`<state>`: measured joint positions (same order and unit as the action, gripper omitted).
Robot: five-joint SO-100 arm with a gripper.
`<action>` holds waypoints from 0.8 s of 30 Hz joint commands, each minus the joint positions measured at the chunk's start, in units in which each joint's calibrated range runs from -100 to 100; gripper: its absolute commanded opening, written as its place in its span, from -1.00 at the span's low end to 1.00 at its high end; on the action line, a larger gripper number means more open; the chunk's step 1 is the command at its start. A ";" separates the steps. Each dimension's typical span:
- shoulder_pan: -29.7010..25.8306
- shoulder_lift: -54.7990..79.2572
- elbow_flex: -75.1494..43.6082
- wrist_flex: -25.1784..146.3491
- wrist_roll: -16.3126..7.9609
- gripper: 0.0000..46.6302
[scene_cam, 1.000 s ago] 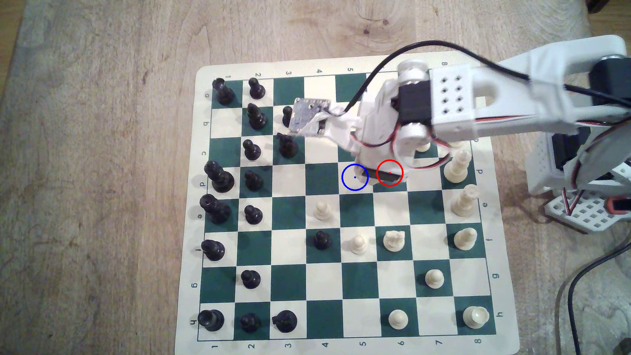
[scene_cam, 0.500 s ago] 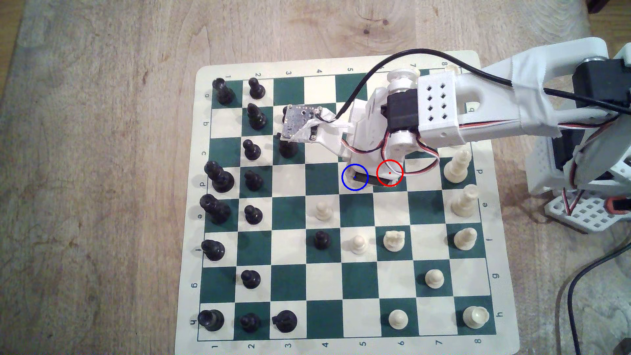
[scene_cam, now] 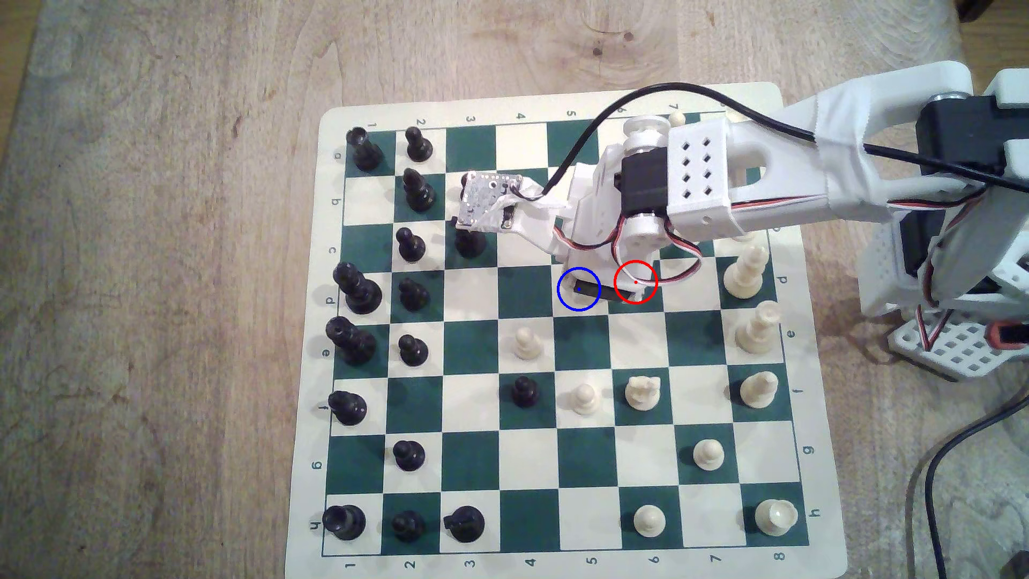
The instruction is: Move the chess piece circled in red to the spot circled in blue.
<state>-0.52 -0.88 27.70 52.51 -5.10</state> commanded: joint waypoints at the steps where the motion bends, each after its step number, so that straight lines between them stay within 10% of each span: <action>1: -0.23 -1.16 -3.13 -0.59 0.24 -0.95; 14: 0.24 -2.60 0.31 -4.11 -0.20 -0.29; 24: 0.24 -8.29 2.31 -2.63 -0.24 -0.18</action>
<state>0.00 -1.89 30.14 48.45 -5.30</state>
